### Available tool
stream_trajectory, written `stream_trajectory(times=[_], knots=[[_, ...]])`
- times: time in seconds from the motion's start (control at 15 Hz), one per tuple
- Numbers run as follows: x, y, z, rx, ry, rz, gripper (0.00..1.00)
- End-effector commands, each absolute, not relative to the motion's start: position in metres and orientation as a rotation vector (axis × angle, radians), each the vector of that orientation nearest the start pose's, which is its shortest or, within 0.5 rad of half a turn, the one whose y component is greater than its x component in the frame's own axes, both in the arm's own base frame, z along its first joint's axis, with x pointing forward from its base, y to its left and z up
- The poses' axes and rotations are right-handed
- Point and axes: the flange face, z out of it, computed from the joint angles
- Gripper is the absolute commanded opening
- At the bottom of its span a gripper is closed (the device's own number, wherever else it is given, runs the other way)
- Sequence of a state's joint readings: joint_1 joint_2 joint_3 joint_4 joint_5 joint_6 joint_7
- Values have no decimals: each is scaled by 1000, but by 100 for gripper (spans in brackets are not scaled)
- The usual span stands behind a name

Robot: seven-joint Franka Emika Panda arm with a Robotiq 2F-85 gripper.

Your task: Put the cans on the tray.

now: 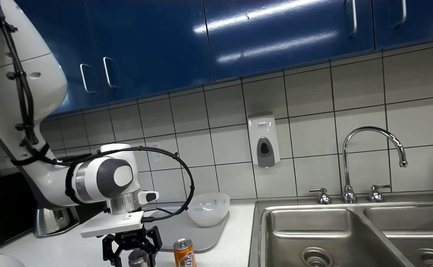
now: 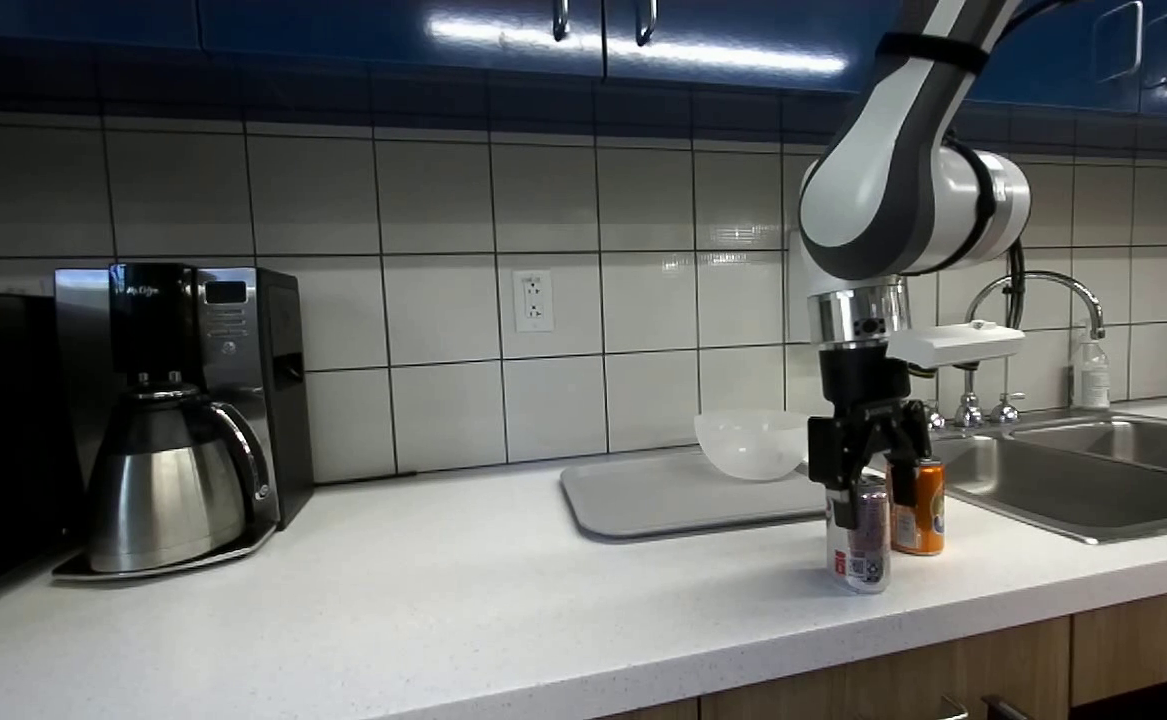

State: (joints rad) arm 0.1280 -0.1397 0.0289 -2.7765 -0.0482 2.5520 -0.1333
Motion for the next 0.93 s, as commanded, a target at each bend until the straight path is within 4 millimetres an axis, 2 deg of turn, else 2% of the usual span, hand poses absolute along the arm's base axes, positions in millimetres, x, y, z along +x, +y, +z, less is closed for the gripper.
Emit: stream_trajectory(times=[0.0,0.8,0.87], knots=[[376,60,245,-3148,-497,109,100],[384,60,242,-3146,-489,104,100],[385,60,242,-3145,-489,101,86]])
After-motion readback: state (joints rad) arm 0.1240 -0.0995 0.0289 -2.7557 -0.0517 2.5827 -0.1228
